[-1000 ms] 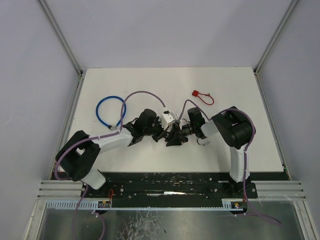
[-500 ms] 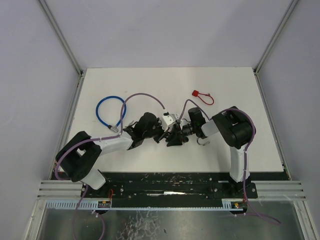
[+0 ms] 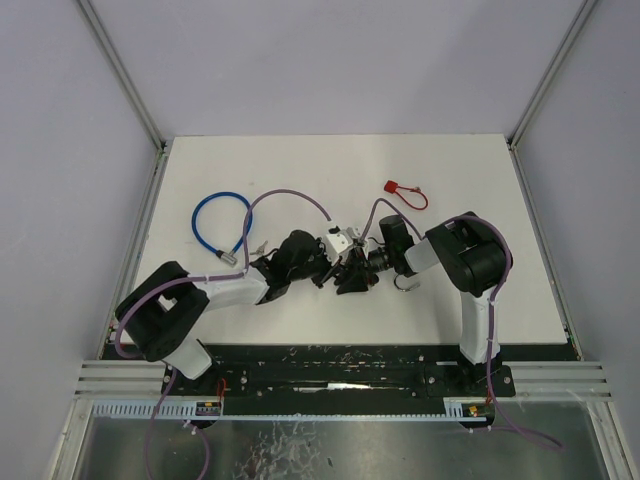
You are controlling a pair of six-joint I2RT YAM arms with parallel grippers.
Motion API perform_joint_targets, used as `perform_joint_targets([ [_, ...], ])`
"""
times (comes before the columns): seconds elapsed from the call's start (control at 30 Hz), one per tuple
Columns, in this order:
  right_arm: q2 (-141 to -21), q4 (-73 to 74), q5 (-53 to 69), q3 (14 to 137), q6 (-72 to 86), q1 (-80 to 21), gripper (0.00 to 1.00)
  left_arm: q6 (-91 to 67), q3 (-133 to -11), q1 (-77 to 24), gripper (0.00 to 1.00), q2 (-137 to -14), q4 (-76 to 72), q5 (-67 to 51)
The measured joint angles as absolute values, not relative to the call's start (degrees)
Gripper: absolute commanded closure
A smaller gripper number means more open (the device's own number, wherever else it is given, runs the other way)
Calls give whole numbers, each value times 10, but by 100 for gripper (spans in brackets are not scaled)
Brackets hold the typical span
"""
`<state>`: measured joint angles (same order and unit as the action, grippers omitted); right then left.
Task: Lock with the key
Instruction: Lock the lock.
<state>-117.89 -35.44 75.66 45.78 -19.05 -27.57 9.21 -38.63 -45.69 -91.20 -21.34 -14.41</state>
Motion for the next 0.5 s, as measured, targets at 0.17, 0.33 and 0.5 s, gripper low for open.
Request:
perform_joint_targets([
  [0.17, -1180, -355, 759, 457, -182, -275, 100, 87, -379, -463, 99, -915, -234, -135],
  [0.33, -1183, -362, 762, 457, -169, -274, 100, 86, -371, -474, 99, -916, -250, -108],
  [0.5, -1186, -372, 763, 457, -151, -274, 100, 83, -364, -488, 99, -918, -265, -72],
])
